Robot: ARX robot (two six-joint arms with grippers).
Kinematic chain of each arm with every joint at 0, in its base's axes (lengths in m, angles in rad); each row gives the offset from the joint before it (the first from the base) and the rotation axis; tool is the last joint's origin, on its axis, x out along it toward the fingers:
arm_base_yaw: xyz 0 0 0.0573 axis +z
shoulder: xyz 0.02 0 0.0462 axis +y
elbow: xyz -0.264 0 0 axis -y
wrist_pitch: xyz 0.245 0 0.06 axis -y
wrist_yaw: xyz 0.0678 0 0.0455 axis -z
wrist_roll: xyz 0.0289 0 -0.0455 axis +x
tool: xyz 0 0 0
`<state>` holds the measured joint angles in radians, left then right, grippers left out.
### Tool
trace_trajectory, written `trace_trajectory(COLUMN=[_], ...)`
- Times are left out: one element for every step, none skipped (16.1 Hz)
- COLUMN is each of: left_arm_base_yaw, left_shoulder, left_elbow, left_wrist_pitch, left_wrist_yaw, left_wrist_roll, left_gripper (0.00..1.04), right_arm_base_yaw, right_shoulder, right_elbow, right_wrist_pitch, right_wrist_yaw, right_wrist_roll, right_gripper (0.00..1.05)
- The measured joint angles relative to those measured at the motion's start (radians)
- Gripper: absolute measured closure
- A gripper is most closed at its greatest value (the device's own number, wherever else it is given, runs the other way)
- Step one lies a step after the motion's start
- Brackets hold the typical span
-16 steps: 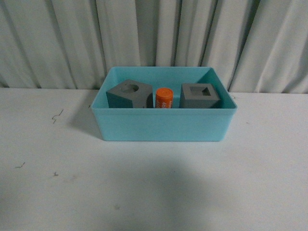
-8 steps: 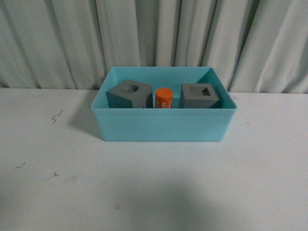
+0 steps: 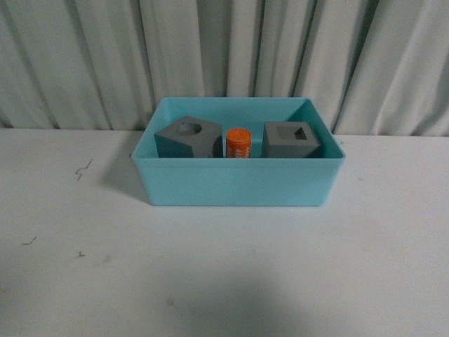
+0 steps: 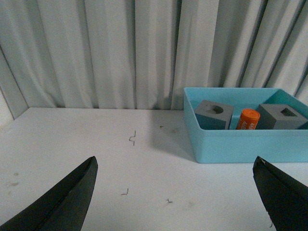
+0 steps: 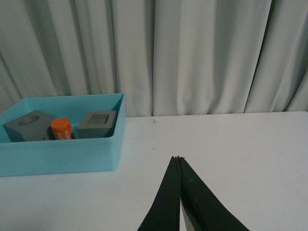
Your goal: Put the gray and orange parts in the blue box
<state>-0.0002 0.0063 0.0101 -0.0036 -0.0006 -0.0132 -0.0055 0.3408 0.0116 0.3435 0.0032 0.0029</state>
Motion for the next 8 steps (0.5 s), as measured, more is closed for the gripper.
trace_trajectory(left_arm_base_yaw=[0.000, 0.000, 0.000, 0.000, 0.000, 0.000, 0.000, 0.000], left_shoulder=[0.000, 0.000, 0.000, 0.000, 0.000, 0.000, 0.000, 0.000], left_elbow=[0.000, 0.000, 0.000, 0.000, 0.000, 0.000, 0.000, 0.000], left_wrist_pitch=[0.000, 0.000, 0.000, 0.000, 0.000, 0.000, 0.000, 0.000], left_wrist_yaw=[0.000, 0.000, 0.000, 0.000, 0.000, 0.000, 0.000, 0.000], left_wrist_roll=[0.000, 0.000, 0.000, 0.000, 0.000, 0.000, 0.000, 0.000], left_gripper=[0.07, 0.07, 0.07, 0.07, 0.07, 0.07, 0.07, 0.07], right_arm_base_yaw=[0.000, 0.000, 0.000, 0.000, 0.000, 0.000, 0.000, 0.000], right_shoulder=[-0.026, -0.053, -0.077, -0.098, -0.119, -0.137, -0.154, -0.169], right_elbow=[0.000, 0.000, 0.000, 0.000, 0.000, 0.000, 0.000, 0.000], right_wrist_pitch=[-0.029, -0.053, -0.077, -0.098, -0.119, -0.139, -0.155, -0.170], right_wrist_yaw=[0.000, 0.000, 0.000, 0.000, 0.000, 0.000, 0.000, 0.000], right_wrist_roll=[0.000, 0.000, 0.000, 0.000, 0.000, 0.000, 0.000, 0.000], right_gripper=[1.03, 1.03, 1.03, 1.03, 1.03, 1.03, 1.03, 1.03])
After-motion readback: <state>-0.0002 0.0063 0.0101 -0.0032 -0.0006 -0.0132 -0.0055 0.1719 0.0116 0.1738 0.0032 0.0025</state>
